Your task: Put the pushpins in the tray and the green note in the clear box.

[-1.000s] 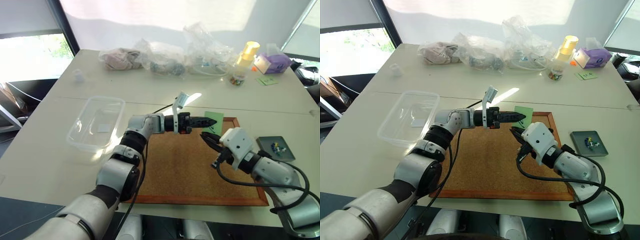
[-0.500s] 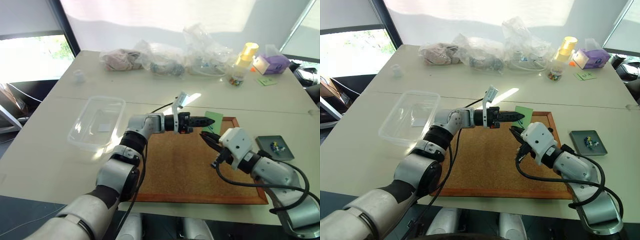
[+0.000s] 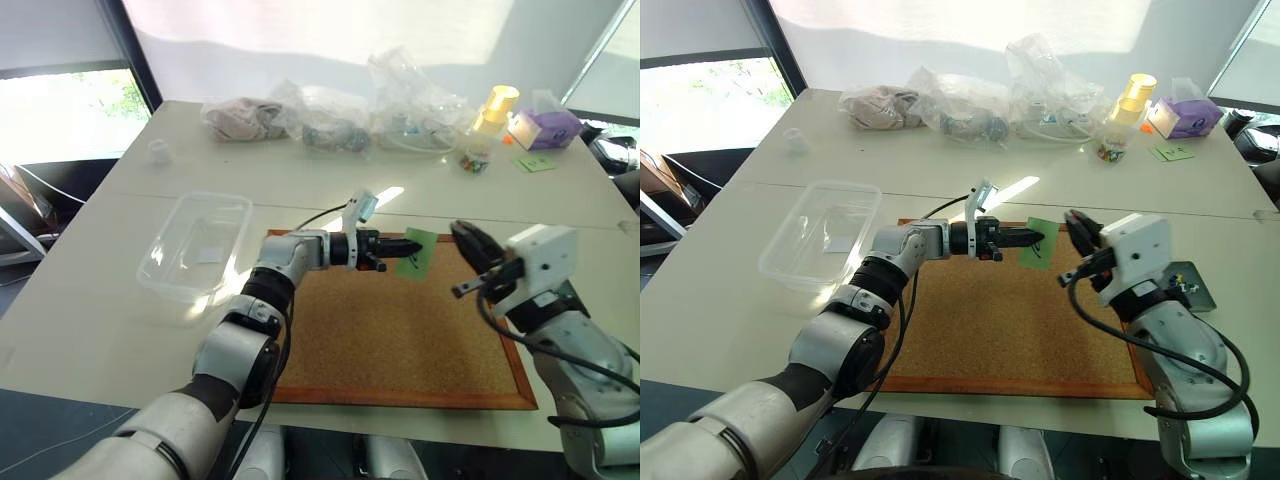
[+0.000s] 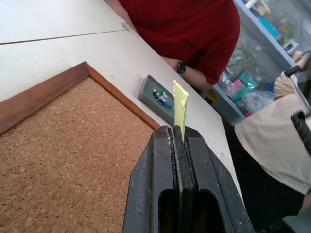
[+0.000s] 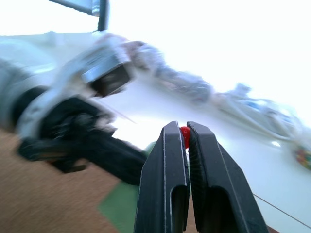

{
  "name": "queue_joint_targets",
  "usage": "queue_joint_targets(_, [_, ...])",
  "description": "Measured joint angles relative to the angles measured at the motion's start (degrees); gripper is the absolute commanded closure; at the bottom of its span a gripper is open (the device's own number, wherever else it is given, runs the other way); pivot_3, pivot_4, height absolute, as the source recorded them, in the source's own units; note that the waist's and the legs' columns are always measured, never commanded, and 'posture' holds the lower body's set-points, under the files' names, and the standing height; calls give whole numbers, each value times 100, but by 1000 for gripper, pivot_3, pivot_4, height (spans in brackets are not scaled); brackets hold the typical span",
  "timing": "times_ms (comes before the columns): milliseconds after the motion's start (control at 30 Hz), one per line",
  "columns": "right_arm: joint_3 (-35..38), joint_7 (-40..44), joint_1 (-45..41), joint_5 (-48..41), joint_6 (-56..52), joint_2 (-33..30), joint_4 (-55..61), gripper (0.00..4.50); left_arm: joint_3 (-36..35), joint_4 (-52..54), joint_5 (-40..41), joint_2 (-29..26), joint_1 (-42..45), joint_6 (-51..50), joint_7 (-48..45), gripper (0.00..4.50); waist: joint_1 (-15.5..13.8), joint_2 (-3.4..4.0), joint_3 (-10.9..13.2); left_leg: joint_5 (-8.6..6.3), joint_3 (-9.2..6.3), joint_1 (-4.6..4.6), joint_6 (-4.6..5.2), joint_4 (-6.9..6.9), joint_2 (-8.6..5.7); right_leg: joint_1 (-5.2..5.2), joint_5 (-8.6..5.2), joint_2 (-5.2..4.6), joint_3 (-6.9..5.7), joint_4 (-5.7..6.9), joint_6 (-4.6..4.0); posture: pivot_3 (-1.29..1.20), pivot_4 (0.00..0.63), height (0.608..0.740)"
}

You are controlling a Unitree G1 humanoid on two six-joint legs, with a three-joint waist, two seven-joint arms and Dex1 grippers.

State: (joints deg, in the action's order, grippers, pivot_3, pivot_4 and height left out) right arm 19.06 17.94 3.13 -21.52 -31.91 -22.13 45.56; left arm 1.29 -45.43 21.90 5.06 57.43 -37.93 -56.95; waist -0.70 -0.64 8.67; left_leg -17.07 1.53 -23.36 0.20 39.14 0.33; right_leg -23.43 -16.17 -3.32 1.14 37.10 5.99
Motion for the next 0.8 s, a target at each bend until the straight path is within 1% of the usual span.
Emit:
queue_joint_targets(100, [488,-335,56,-253,-80,281,-115,4500,-193,83,160,29,-8,-178,117,4492,3,0,0,0,1,0,0,0,-1,0,0,-1,0,1,0,0,150,740])
queue_joint_targets(200, [964,-822,90,-23,-162,297,-711,4500,-251,599,249,34,-139,-233,249,4492,1,1,-1,0,3,1,0,0,-2,1,0,-2,4,2,0,0,150,740])
queue_joint_targets(300, [1126,-1213,114,332,-300,249,-1396,4500,-78,1260,118,-45,-468,151,350,4492,12,13,-7,0,6,4,0,-2,-1,-2,0,-2,10,8,0,0,150,740])
queue_joint_targets(400, [1169,-1486,32,543,-469,174,-1979,4500,291,1902,-148,-93,-921,591,450,4492,29,25,-14,1,9,8,-2,-4,1,-1,0,0,15,10,-1,0,150,740])
queue_joint_targets(567, [1207,-1656,-191,659,-515,88,-2524,4500,451,2515,-175,-100,-1160,596,700,4492,32,27,-15,1,10,8,-2,-3,1,0,0,1,16,9,0,0,150,740])
queue_joint_targets(667, [1226,-1659,-324,683,-471,44,-2824,3477,469,2640,-135,-103,-1237,564,762,4500,30,28,-15,1,10,8,-2,-3,1,0,0,3,17,9,-1,0,150,740])
queue_joint_targets(700, [1226,-1662,-345,684,-464,37,-2902,3074,470,2641,-131,-111,-1255,558,775,4500,29,28,-15,1,10,8,-2,-3,1,0,0,4,17,9,-1,0,150,740])
queue_joint_targets(800, [1266,-1718,-380,718,-464,33,-3054,1472,476,2640,-131,-168,-1272,558,819,4500,29,28,-16,1,10,8,-2,-3,1,0,0,4,17,9,0,0,150,740])
